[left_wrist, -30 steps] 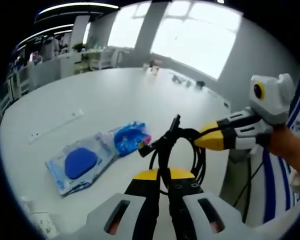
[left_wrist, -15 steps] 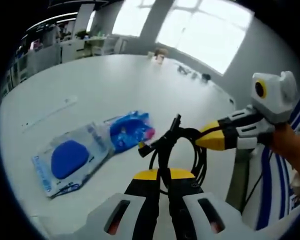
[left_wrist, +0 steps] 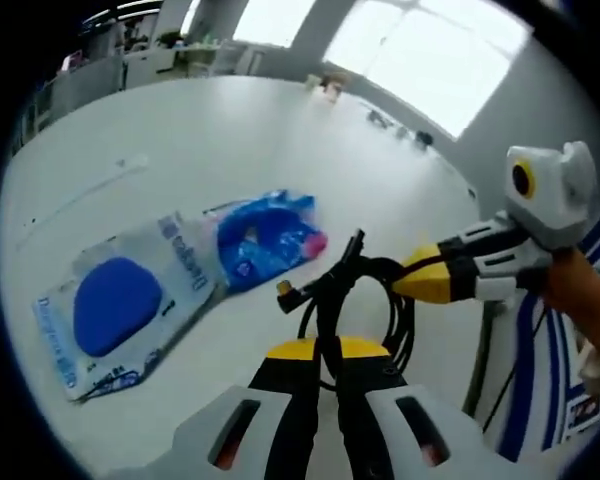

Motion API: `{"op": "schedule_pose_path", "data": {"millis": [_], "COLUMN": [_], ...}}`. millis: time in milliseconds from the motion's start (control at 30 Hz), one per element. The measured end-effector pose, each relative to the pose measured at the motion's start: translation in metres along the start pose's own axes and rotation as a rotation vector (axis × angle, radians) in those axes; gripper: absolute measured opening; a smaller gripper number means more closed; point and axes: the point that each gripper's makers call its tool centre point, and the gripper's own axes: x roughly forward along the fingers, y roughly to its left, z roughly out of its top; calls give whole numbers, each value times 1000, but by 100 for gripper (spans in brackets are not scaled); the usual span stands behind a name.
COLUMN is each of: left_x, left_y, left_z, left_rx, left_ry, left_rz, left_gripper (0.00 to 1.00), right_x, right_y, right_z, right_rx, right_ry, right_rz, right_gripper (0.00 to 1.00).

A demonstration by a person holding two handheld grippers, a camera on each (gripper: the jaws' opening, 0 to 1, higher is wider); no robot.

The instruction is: Arrange the tabletop items into an orderly group along one side of the table until the central work area is clear of visible clutter.

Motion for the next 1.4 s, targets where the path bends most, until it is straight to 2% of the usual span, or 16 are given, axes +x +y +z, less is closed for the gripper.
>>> {"op": "schedule_pose_path", "data": {"millis": [167,400,1067,1400], "left_x": [13,24,41,42], "left_y": [8,16,27,30], "left_z": [-7,-12,-18,-16], "left_rx": [-22,-46,-88,-90], "left_ry": [38,60,79,70], "left_rz": [-2,-5,-2,2], "left_gripper": [0,0,1,3], "right_x": [14,28,48,51], "right_y": [-6,-13,-22,-24], "right_z": [-7,-15,-27,-25], "right_rx": [15,34,41,47], "right_ry": [31,50,69,62], "right_rz": [2,2,-24,-31], "right_gripper": [1,1,2,3]}}
